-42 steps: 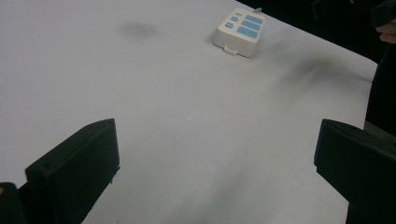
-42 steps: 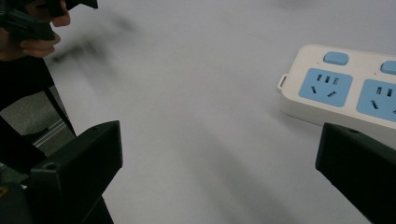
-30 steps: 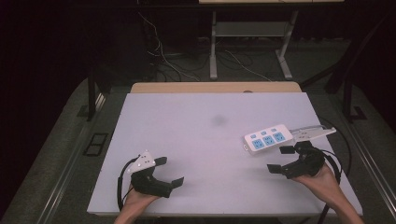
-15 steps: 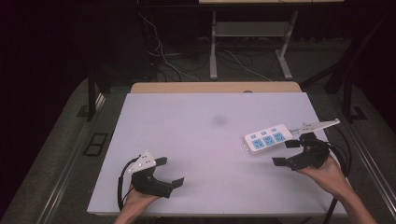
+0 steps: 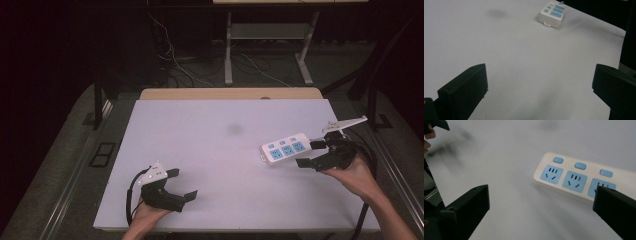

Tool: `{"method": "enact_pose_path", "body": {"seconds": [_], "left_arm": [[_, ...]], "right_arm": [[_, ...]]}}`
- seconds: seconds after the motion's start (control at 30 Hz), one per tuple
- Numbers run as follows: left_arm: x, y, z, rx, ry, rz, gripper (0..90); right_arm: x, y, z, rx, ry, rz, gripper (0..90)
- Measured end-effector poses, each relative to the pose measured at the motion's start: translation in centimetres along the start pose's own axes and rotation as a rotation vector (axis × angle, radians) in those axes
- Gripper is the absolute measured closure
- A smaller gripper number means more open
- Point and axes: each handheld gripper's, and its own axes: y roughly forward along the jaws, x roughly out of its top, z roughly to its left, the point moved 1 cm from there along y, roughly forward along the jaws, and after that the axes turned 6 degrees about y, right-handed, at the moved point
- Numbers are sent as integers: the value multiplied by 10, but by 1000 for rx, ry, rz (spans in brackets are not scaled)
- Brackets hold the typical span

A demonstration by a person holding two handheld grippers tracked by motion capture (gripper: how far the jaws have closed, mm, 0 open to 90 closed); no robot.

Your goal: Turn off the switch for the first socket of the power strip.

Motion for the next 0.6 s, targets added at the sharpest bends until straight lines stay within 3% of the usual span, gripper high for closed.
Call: {"method": "enact_pose_path", "body": {"seconds": [0.6], "left_arm": [[0,0,1,-1,1,5,0]], "right_arm": [[14,0,-20,-42,27,15,5]]}}
